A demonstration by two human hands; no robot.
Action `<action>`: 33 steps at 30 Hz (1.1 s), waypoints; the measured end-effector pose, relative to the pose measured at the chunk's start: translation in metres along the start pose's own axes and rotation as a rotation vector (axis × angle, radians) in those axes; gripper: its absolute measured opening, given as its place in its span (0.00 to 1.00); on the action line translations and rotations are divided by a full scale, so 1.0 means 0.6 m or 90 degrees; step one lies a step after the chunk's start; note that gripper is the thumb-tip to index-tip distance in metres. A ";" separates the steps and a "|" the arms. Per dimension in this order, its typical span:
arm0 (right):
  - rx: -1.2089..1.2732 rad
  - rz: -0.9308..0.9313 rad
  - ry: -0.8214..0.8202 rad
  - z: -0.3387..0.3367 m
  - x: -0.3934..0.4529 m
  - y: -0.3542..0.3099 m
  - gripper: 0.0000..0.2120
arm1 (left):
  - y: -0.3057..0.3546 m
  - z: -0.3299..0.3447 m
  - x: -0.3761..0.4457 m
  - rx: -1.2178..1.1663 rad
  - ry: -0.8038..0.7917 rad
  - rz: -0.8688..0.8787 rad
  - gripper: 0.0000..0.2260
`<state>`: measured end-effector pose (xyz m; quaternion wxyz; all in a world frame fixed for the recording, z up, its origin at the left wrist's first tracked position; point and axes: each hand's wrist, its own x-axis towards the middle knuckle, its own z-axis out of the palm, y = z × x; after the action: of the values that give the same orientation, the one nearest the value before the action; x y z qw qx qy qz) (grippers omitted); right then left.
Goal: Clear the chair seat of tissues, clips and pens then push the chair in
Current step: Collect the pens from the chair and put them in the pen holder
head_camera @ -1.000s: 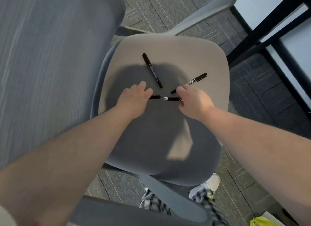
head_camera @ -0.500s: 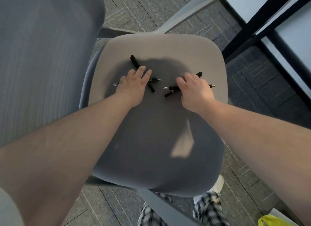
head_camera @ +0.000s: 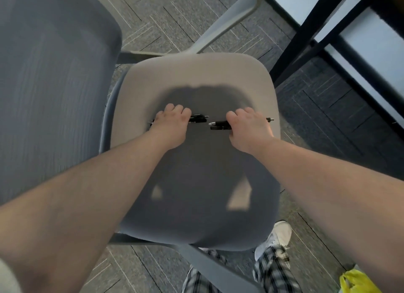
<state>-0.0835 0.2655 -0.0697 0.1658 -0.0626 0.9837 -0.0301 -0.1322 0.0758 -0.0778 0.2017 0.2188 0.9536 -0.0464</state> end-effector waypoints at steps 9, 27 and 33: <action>0.189 0.132 0.037 -0.121 -0.090 0.082 0.10 | 0.122 -0.141 0.012 -0.103 -0.025 0.113 0.16; 0.499 0.375 0.259 -0.397 -0.382 0.409 0.03 | 0.547 -0.488 -0.036 -0.220 0.080 0.337 0.04; 0.612 0.499 0.394 -0.458 -0.495 0.531 0.12 | 0.732 -0.556 -0.044 -0.391 0.077 0.360 0.09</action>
<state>0.0682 0.6311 0.2598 -0.1148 0.3892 0.8132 -0.4172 -0.0406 0.5198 0.2378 0.2061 0.4043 0.8355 0.3100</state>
